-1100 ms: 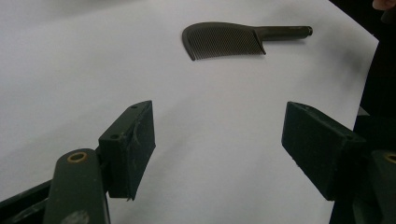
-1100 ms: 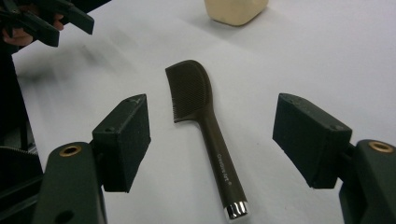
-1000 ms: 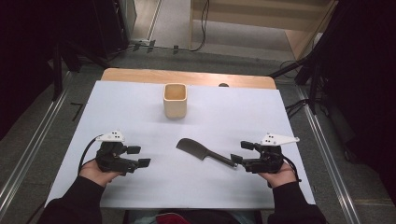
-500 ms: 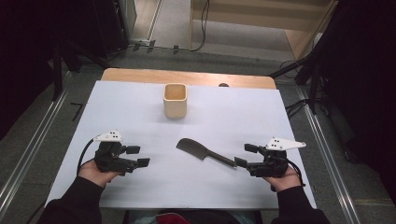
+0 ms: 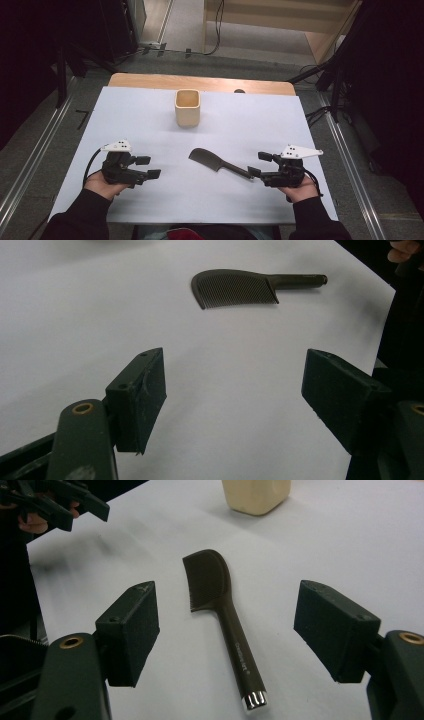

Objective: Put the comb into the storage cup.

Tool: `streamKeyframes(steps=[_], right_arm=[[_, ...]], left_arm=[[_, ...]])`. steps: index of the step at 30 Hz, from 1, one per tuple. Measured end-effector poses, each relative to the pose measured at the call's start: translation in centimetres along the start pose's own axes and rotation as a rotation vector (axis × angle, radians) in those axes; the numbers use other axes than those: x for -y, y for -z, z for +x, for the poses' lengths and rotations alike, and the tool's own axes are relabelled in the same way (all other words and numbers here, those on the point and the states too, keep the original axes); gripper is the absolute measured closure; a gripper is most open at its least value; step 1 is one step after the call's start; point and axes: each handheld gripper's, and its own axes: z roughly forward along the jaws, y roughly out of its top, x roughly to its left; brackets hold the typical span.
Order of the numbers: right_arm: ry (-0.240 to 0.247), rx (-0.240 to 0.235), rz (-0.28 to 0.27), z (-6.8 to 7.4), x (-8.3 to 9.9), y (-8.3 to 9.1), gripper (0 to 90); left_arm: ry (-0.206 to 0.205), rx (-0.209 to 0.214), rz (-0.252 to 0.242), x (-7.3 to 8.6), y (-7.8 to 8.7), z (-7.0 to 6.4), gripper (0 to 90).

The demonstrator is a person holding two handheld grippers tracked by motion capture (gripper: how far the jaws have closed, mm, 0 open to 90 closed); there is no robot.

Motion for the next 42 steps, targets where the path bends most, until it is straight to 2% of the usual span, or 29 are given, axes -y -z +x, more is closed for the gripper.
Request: streamKeyframes(steps=[10, 18, 24, 33, 42], right_arm=[[0.032, -0.018, -0.012, -0.5, -0.9, -1.3, 24.2], [0.029, -0.016, 0.0, -1.1, -1.4, -2.4, 24.2], [0.024, -0.033, -0.012, -1.6, -1.8, -3.2, 24.1], [0.023, -0.011, 0.014, -1.8, -1.3, -3.5, 25.2], [0.047, -0.016, 0.04, -1.4, -0.6, -4.2, 26.3]], left_arm=[[-0.002, -0.003, 0.003, 0.0, -0.1, 0.0, 26.1], [-0.002, -0.007, 0.003, 0.0, -0.1, -0.1, 26.1], [-0.002, -0.006, 0.001, 0.0, 0.0, -0.1, 26.1], [0.0, -0.005, -0.003, -0.1, 0.0, -0.1, 26.1], [0.001, -0.002, -0.009, -0.1, 0.0, -0.1, 26.1]])
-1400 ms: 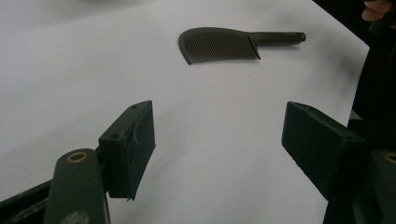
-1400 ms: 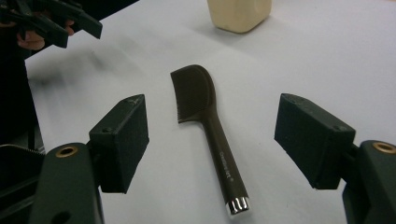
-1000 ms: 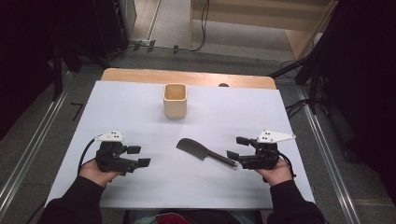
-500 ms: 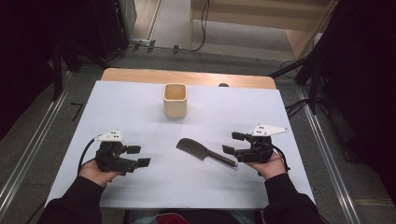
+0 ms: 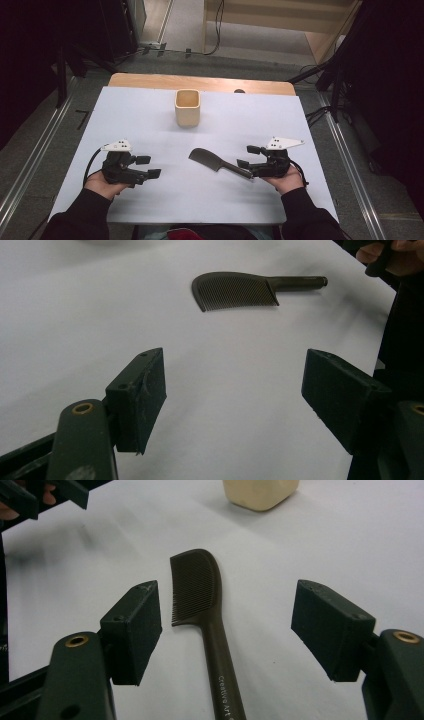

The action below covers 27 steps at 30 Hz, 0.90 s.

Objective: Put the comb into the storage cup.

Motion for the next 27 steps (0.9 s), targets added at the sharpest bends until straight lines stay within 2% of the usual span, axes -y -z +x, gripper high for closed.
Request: streamKeyframes(steps=[9, 15, 20, 27], right_arm=[[0.03, 0.002, 0.024, 0.2, 0.9, -0.5, 27.1], [0.027, 0.004, 0.045, -0.1, 1.5, -0.7, 28.5], [0.018, 0.005, 0.089, -0.3, 2.1, -1.1, 29.9], [0.016, 0.007, 0.096, -0.4, 2.9, -1.0, 30.6]], left_arm=[[-0.001, 0.003, -0.003, -0.2, -0.1, 0.1, 26.1], [-0.002, 0.002, -0.005, -0.3, -0.3, 0.1, 26.1], [0.001, 0.005, -0.006, -0.4, -0.3, 0.2, 26.1], [0.007, 0.006, -0.016, -0.7, -0.3, 0.4, 26.1]])
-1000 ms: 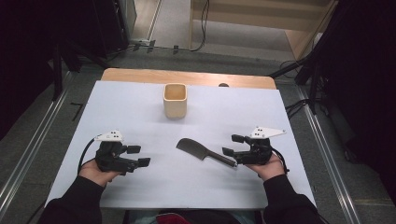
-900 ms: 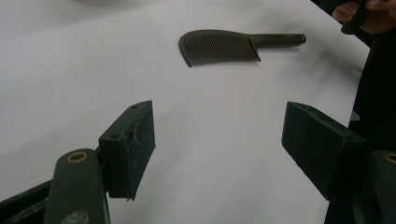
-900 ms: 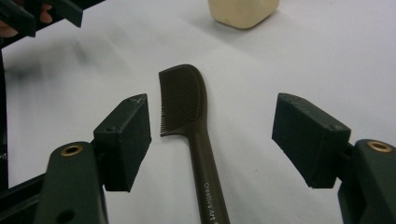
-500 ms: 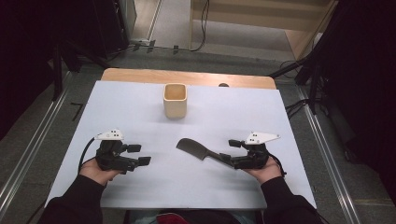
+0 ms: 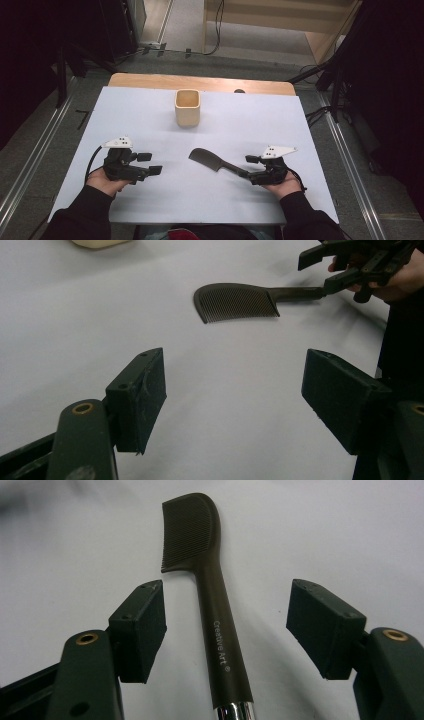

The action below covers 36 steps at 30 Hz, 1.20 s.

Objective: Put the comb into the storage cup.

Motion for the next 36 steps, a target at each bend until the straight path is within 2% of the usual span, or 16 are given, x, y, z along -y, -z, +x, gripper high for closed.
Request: streamKeyframes(steps=[5, 12, 16, 17, 25, 30, 33, 36], right_arm=[[0.012, 0.013, 0.01, 0.0, 0.6, 0.1, 32.1], [0.032, 0.016, 0.052, 0.1, 1.2, 0.0, 39.1], [0.07, 0.003, 0.099, 0.4, 1.4, -0.6, 43.1], [0.085, 0.015, 0.103, 0.6, 1.4, -0.7, 43.9], [0.093, 0.037, 0.102, 0.8, 1.4, -0.9, 51.5], [0.117, 0.078, 0.107, 1.2, 1.4, -0.9, 58.1], [0.114, 0.103, 0.102, 1.3, 1.4, -1.0, 64.6], [0.108, 0.099, 0.101, 1.4, 1.4, -1.0, 66.1]], left_arm=[[0.0, 0.005, -0.001, -0.2, -0.3, 0.0, 26.1], [-0.002, 0.01, -0.001, -0.4, -0.5, 0.0, 26.1], [-0.005, 0.009, 0.003, -0.4, -0.5, 0.1, 26.2], [-0.005, 0.009, 0.002, -0.4, -0.5, 0.1, 26.2], [-0.007, 0.006, 0.007, -0.4, -0.6, 0.0, 26.2], [-0.006, 0.006, 0.007, -0.4, -0.6, 0.0, 26.2], [-0.006, 0.006, 0.007, -0.4, -0.6, 0.0, 26.2], [-0.006, 0.006, 0.007, -0.4, -0.6, 0.0, 26.2]])
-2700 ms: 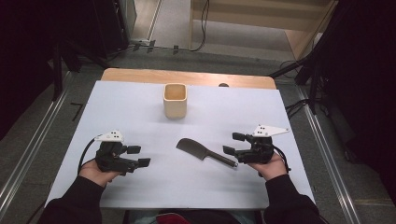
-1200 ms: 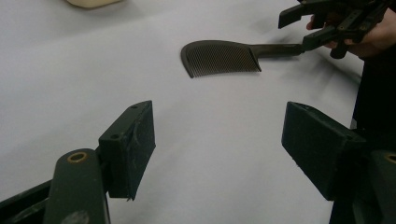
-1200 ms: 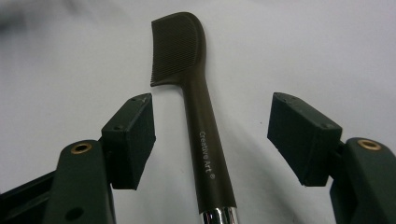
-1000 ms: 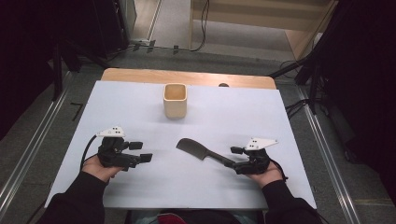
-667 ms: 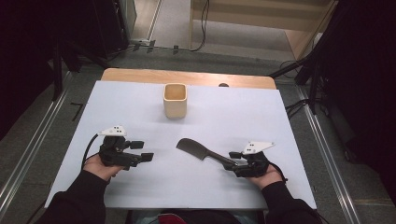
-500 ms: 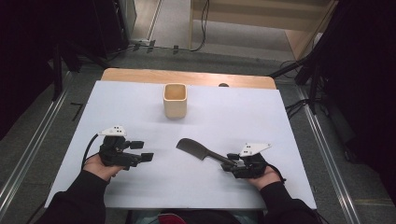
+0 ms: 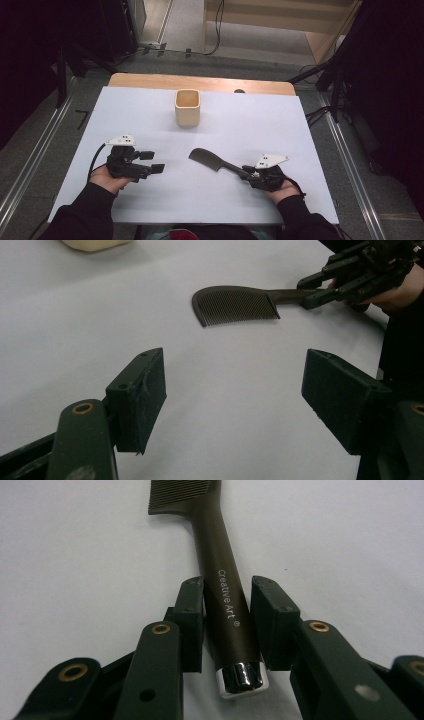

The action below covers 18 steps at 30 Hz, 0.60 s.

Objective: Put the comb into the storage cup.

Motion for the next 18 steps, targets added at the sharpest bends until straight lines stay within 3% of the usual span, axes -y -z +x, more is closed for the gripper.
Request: streamKeyframes(steps=[12, 18], right_arm=[[-0.001, 0.027, 0.014, 0.82, -0.24, -0.16, 69.6], [0.002, -0.001, 0.02, 0.39, -0.37, -0.16, 70.1]], left_arm=[[-0.001, 0.001, 0.001, -0.01, -0.03, -0.04, 26.2], [-0.003, 0.002, 0.003, -0.01, -0.07, -0.02, 26.2]])
